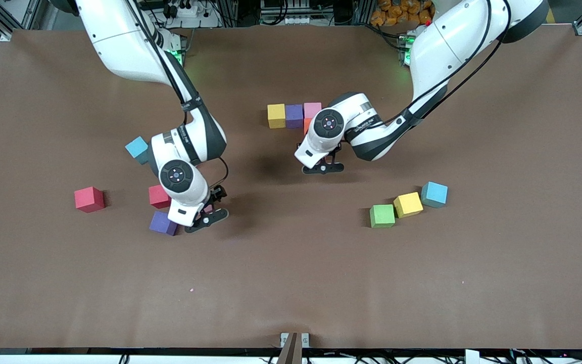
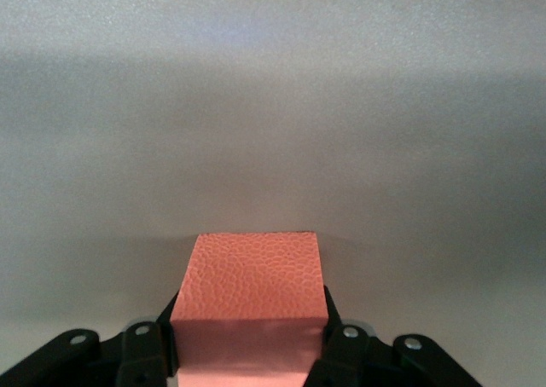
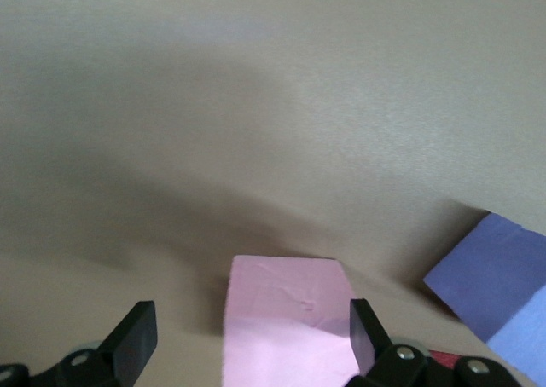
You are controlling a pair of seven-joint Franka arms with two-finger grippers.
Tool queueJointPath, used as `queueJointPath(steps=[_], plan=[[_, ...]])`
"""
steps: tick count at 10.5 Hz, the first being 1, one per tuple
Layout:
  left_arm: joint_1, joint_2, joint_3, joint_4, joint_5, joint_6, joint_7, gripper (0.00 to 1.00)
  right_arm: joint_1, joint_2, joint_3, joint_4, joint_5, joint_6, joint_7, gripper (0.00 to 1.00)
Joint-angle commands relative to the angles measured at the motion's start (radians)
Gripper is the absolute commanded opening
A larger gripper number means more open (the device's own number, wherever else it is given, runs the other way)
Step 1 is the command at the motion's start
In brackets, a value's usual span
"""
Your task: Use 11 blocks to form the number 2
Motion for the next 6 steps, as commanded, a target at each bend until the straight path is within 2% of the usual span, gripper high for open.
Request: queueJointPath(steps=[1,6], plan=[[-0.003,0.003,-0.005,0.0,-0.023,0.008,0.018,0.44,-0.003,-0.039,0.004,-0.025,-0.008,-0.017,-0.078,1.0],[-0.01,0.003,-0.005,0.004,-0.025,0.008,0.018,0.44,-0.014,-0.042,0.001,-0.046,-0.014,-0.011,-0.173,1.0]])
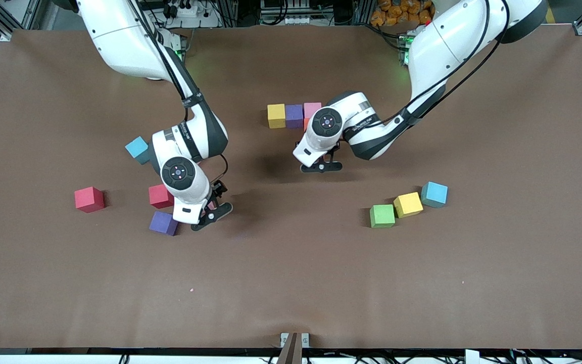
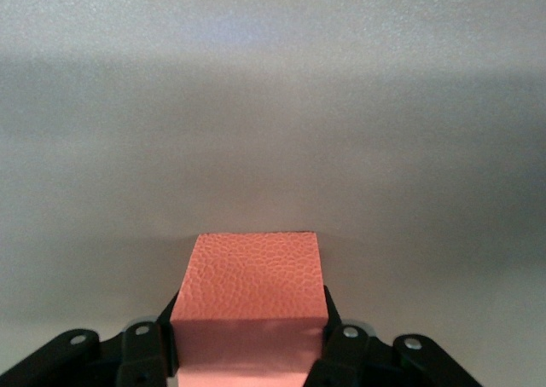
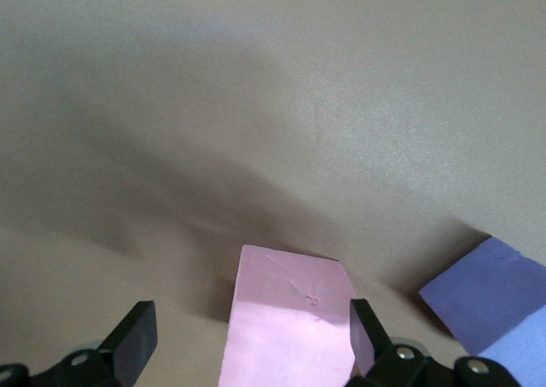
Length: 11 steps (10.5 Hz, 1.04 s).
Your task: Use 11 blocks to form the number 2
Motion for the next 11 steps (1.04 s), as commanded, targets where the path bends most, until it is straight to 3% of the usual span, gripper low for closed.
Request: queueJointPath(steps=[1,3,4,5,6,8,11], plan=[[-0.01,0.001,-0.001,0.006,-0.026,0.007,0.018,0.44,-0.015,-0.034,0.003,-0.05,-0.013,0.008,-0.035,1.0],[-0.011,0.001,-0.001,0.01,-0.037,0.007,0.018,0.46,-0.027,-0.034,-0.001,-0.058,-0.013,0.008,-0.033,1.0],[-0.019,0.001,-0.001,0.01,-0.037,0.007,0.017,0.56,-0.035,-0.034,-0.001,-0.058,-0.013,0.008,-0.033,1.0],[-0.022,0.001,0.0,0.01,-0.038,0.007,0.002,0.84,-0.036,-0.034,-0.001,-0.058,-0.013,0.008,-0.028,1.0],[-0.021,-0.003,0.0,0.01,-0.038,0.004,0.0,1.0,-0.041,-0.034,-0.001,-0.06,-0.013,0.012,-0.024,1.0],[-0.007,-0.017,0.0,0.01,-0.038,-0.002,-0.003,1.0,-0.05,-0.056,-0.001,-0.133,0.002,0.091,0.016,1.0],[0.028,-0.115,-0.003,0.012,-0.045,-0.046,-0.002,1.0,-0.038,-0.074,0.002,-0.165,0.002,0.111,0.136,1.0]])
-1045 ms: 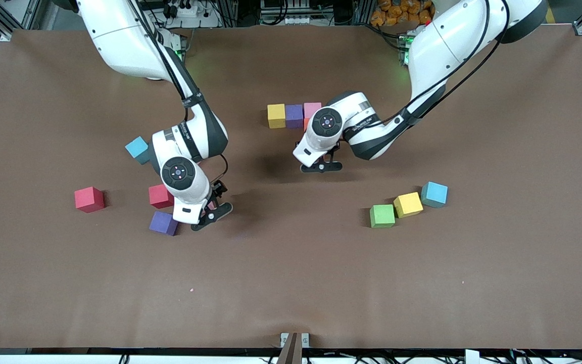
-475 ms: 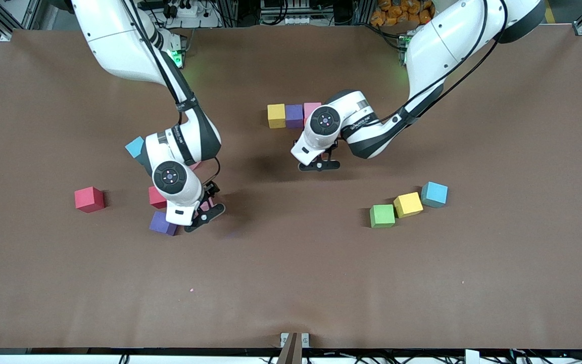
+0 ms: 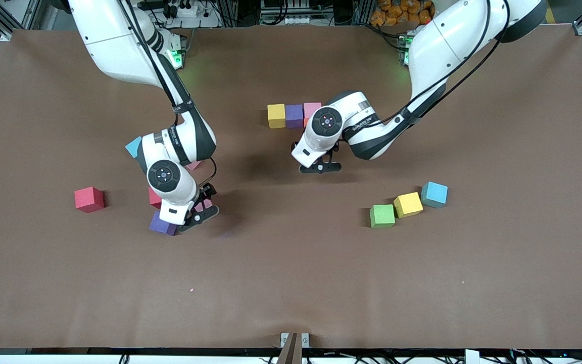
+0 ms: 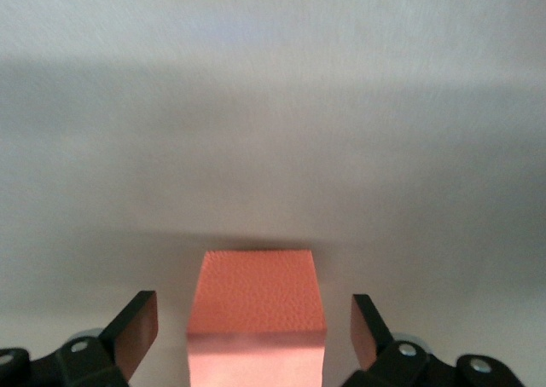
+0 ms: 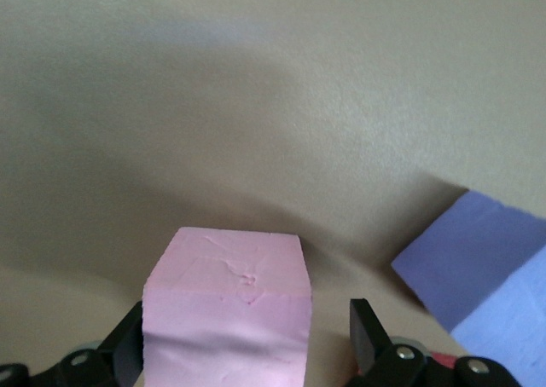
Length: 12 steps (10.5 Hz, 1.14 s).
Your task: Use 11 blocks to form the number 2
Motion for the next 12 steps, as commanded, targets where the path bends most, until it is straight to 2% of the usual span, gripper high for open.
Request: queueJointPath(steps=[1,4,7,9,10,11,12], plan=[[0.043,-0.119,-0.001,-0.015,-0.067,-0.06,0.004,1.0,-0.007,-0.057,0.012,-0.062,0.0,0.014,0.05,1.0],[0.182,-0.162,-0.027,0.0,-0.097,-0.109,0.016,1.0,-0.012,-0.062,0.015,-0.073,0.002,0.03,0.051,1.0],[0.23,-0.162,-0.026,0.08,-0.079,-0.135,0.018,1.0,-0.01,-0.059,0.015,-0.079,0.06,0.058,0.052,1.0],[0.216,-0.132,0.025,0.178,-0.053,-0.135,0.087,1.0,-0.01,-0.055,0.017,-0.079,0.06,0.066,0.052,1.0],[0.212,-0.118,0.051,0.216,-0.052,-0.135,0.162,1.0,-0.009,-0.054,0.015,-0.08,0.06,0.067,0.05,0.86],[0.215,-0.11,0.069,0.253,-0.054,-0.135,0.222,1.0,-0.007,-0.052,0.015,-0.08,0.06,0.066,0.05,0.55],[0.215,-0.103,0.095,0.276,-0.059,-0.135,0.278,1.0,-0.007,-0.054,0.015,-0.08,0.06,0.066,0.039,0.33]])
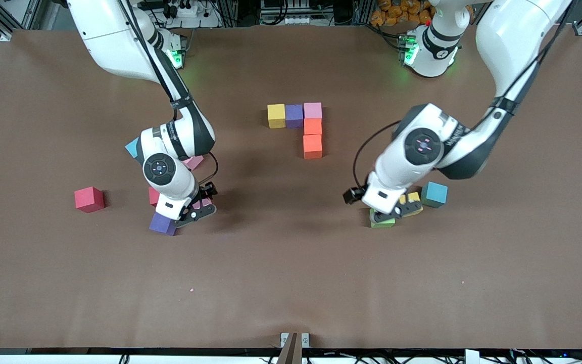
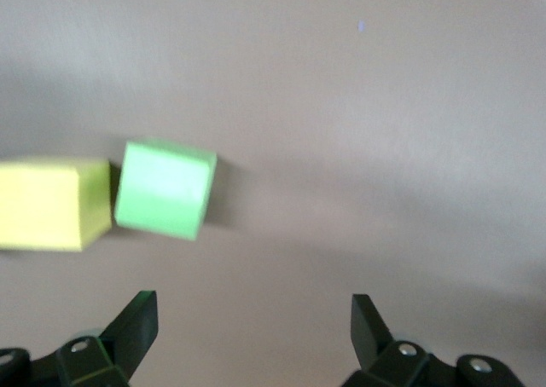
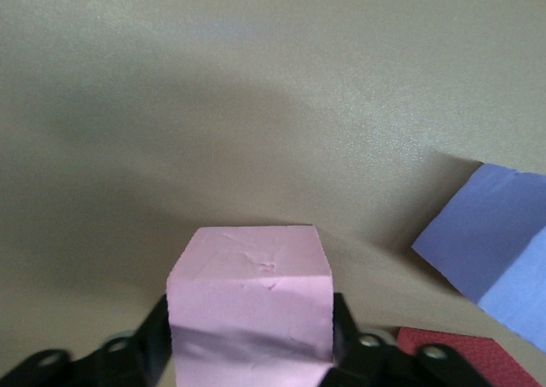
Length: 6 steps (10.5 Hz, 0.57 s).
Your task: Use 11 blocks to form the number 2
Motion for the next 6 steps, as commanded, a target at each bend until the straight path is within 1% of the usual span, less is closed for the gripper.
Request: queueJointPath(steps=[1,2,4,6], plan=[[-0.023,0.058,0.039,0.103,0.006,-0.027,0.114,1.0,-0.003,-0.028,0.01,-0.03,0.009,0.012,-0.005,0.24],[-0.025,0.094,0.048,0.15,0.008,-0.027,0.149,1.0,0.012,-0.033,0.012,-0.028,0.007,0.006,-0.014,0.24],[-0.025,0.105,0.085,0.157,0.008,-0.027,0.259,1.0,0.08,-0.05,0.012,-0.021,0.007,-0.007,-0.059,0.24],[-0.035,0.12,0.105,0.154,0.015,-0.027,0.284,1.0,0.167,-0.063,0.014,-0.018,0.004,-0.008,-0.108,0.24]])
